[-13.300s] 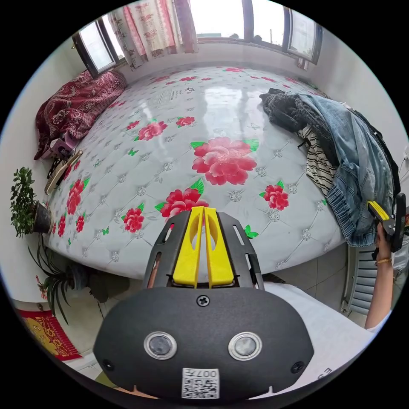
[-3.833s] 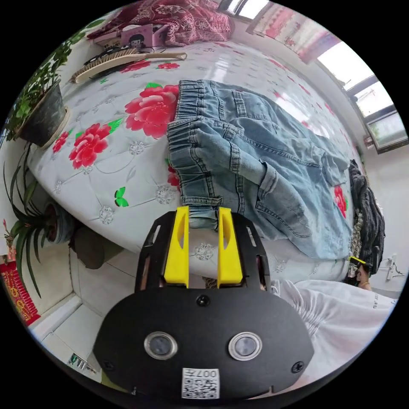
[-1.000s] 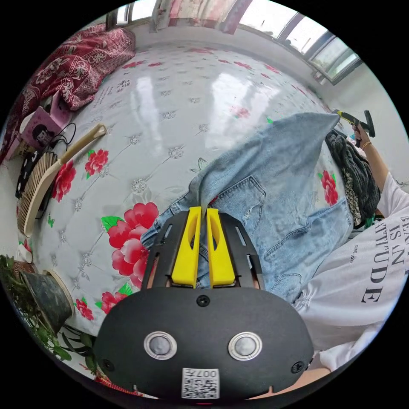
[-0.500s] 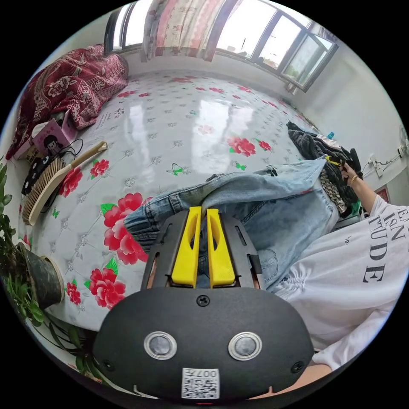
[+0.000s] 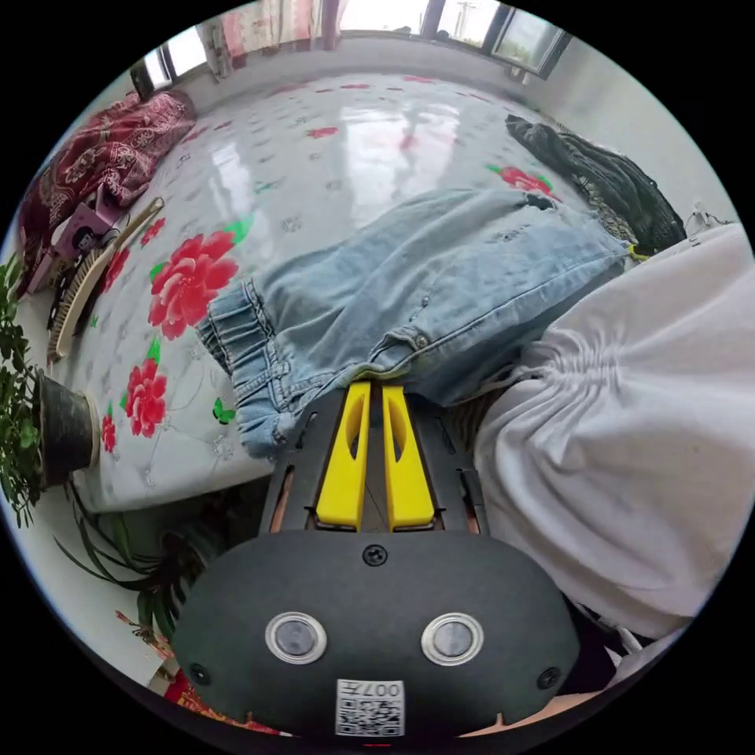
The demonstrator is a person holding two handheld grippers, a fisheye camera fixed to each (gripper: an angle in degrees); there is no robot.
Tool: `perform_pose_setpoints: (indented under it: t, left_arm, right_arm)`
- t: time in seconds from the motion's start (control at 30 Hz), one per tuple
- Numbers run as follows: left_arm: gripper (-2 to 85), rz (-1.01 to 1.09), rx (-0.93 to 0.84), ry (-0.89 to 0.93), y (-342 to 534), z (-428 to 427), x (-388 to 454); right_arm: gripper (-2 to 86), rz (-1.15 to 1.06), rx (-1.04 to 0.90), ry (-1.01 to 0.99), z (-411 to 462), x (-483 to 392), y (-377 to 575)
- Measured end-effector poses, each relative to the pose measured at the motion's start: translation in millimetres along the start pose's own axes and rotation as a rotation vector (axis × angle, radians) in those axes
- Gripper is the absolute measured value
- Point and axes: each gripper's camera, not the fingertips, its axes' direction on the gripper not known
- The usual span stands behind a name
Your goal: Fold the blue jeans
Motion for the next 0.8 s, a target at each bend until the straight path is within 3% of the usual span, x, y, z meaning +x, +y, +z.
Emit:
perform_pose_setpoints:
  t: [0.27, 0.4, 0.47, 0.6, 0.7, 0.8]
  left_arm:
    - [1.0, 0.016, 0.055, -0.046, -4.8, -33.6, -1.0]
    - [4.2, -0.109, -0.086, -0.039, 4.9, 10.0, 4.5]
    - [5.2, -0.152, -0.101, -0.034, 15.4, 9.6, 9.0]
    - [6.6, -0.440, 0.003, 0.063, 67.5, -9.1, -12.7]
    - [7.4, -0.705, 0.119, 0.212, 105.3, -13.0, -43.5]
    - [8.9, -0.826, 0.267, 0.274, 109.5, -19.4, -54.9]
  right_arm:
    - [0.9, -0.155, 0.162, -0.053, -64.8, -19.2, 4.6]
    - [3.2, 0.019, 0.022, -0.037, -16.5, 13.5, 11.2]
    - [4.8, 0.071, 0.060, -0.086, -18.1, 23.8, 20.5]
    - [7.5, 0.162, 0.169, -0.177, -31.5, 47.7, 38.1]
    - [8.1, 0.221, 0.155, -0.315, -17.1, 62.9, 33.2]
    - [7.5, 0.196, 0.104, -0.451, 4.9, 49.8, 17.0]
